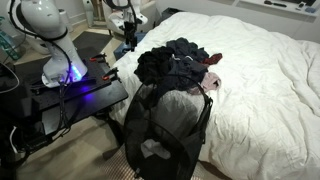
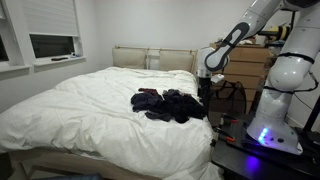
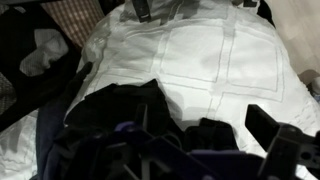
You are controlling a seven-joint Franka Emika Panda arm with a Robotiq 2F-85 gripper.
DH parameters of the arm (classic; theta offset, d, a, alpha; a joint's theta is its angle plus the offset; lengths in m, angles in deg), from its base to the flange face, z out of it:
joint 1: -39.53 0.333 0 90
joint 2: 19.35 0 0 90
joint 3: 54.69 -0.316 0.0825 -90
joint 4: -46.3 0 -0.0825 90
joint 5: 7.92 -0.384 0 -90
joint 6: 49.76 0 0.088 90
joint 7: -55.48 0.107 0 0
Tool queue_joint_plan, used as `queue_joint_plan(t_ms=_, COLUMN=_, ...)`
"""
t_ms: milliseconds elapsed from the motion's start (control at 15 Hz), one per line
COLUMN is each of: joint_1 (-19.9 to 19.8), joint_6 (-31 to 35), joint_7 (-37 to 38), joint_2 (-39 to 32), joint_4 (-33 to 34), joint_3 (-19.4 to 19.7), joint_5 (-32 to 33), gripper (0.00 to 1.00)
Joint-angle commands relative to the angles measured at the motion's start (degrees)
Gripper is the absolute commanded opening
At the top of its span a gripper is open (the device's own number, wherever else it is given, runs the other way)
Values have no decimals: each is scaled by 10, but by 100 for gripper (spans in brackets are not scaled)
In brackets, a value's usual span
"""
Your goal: Put the sock in the laundry hamper
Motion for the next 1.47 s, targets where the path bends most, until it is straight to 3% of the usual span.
queue_joint_plan(t_ms=0, joint_1=-14, joint_6=75, joint_7=0, joint_2=-57, joint_4=0, joint_3=16, joint_5=17, gripper=100)
queue_joint_plan(t_ms=600, joint_1=-33, joint_6=264, joint_7=-6, joint_2=-177, joint_4=0, joint_3=64, joint_5=32, gripper=100)
queue_joint_plan(t_ms=1400, joint_1=-52, joint_6=412, joint_7=-17, joint_2=-260, joint_4=1, joint_3=59, joint_5=11, gripper=100)
